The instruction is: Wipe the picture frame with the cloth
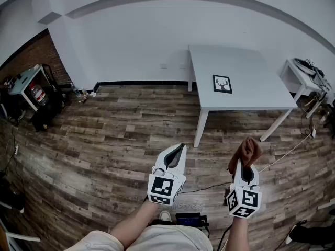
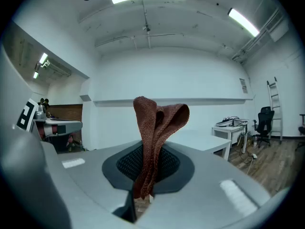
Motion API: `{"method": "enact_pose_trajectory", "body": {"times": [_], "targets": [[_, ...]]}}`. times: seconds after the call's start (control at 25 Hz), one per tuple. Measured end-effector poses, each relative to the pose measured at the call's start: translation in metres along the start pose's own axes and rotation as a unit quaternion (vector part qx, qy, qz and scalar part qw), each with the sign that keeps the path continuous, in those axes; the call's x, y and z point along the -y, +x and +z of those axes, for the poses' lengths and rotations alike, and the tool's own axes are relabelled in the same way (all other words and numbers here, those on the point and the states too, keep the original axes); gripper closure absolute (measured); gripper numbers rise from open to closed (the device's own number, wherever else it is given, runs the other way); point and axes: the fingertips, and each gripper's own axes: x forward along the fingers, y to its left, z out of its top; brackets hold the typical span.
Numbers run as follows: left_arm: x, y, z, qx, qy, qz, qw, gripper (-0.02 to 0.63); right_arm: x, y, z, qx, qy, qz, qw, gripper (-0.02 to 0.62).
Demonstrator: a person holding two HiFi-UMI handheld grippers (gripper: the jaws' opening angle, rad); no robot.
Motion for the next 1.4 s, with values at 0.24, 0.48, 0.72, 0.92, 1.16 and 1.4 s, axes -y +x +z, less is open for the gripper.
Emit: {"method": "enact_pose_trajectory", "body": {"times": [0.24, 0.48, 0.72, 0.92, 1.16, 1.4], "targets": [[-0.003, 0.006, 0.001, -0.002, 0.004, 0.005, 1.0000, 0.606, 0.003, 0.006, 0.000, -0.003, -0.001, 0.002, 1.000, 0.537], [0.002, 0.005, 0.001, -0.005, -0.001, 0.004, 1.0000, 0.606, 0.003, 0.006, -0.002, -0.003, -0.001, 0.008, 1.000, 0.537], [0.014, 0.011, 0.000, -0.007, 0.000, 0.004, 1.0000, 0.606, 0.015, 0.004, -0.003, 0.001, 0.011, 0.010, 1.000, 0.535], [0.030, 0.016, -0.003, -0.007, -0.003, 0.004, 1.0000, 0.606, 0.031, -0.002, -0.008, 0.001, 0.016, 0.010, 1.000, 0.535], [0.049, 0.022, -0.008, -0.008, -0.011, 0.006, 0.9999, 0.606, 0.052, -0.006, -0.014, -0.003, 0.016, 0.012, 1.000, 0.535], [0.051, 0.033, -0.013, -0.010, -0.015, 0.005, 0.9998, 0.606, 0.063, 0.001, -0.018, -0.007, 0.015, 0.007, 1.000, 0.535]]}}
